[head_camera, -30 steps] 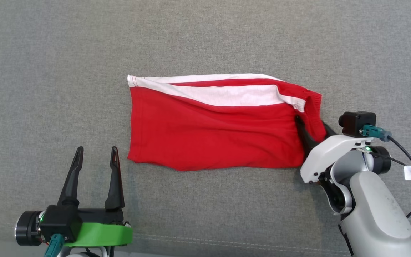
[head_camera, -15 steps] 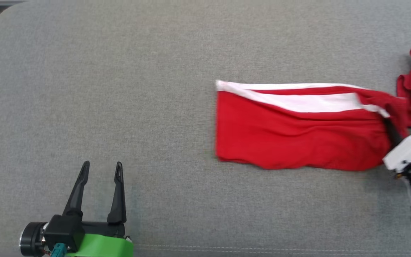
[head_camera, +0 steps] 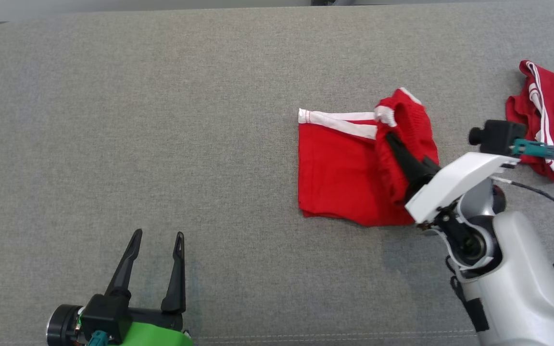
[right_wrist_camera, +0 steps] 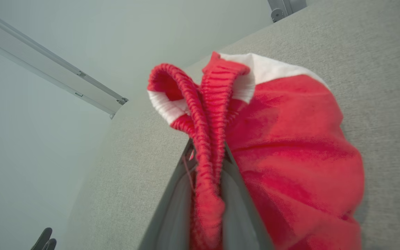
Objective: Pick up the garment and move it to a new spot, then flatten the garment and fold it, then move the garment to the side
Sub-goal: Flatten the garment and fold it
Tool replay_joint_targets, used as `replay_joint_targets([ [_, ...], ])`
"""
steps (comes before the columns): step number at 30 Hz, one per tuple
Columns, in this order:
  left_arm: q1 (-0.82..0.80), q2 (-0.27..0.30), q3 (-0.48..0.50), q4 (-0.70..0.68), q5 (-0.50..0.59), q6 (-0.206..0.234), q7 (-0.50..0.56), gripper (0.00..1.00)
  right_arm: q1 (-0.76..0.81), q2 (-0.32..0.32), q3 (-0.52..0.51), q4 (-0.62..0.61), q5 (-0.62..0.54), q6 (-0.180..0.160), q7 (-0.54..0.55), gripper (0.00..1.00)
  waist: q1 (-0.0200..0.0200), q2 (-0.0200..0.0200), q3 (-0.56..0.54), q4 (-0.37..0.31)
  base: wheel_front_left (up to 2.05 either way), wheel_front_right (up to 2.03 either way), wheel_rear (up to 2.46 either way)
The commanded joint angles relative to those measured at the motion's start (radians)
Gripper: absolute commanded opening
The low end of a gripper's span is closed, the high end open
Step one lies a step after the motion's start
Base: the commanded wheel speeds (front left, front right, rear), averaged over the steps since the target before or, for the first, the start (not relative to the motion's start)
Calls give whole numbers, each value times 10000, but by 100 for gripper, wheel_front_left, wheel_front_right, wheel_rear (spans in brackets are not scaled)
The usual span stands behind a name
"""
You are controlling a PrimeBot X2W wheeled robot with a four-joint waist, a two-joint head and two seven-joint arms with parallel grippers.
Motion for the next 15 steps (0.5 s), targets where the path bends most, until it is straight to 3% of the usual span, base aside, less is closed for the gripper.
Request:
replay_joint_targets([
  [1,-126,0,-20,43,54,-58,-23,100,-102,27,78,47,-104,1,-76,0,0,-1,47,90,0,0,0],
  [6,-505,1,-134,375,62,-149,-24,100,-470,346,785,1310,-739,1,-866,0,0,-1,50,451,0,0,0],
  [15,-555,-5,-282,677,43,-229,-23,100,-1619,363,2323,3874,244,1,-2554,0,0,-1,-138,907,0,0,0],
])
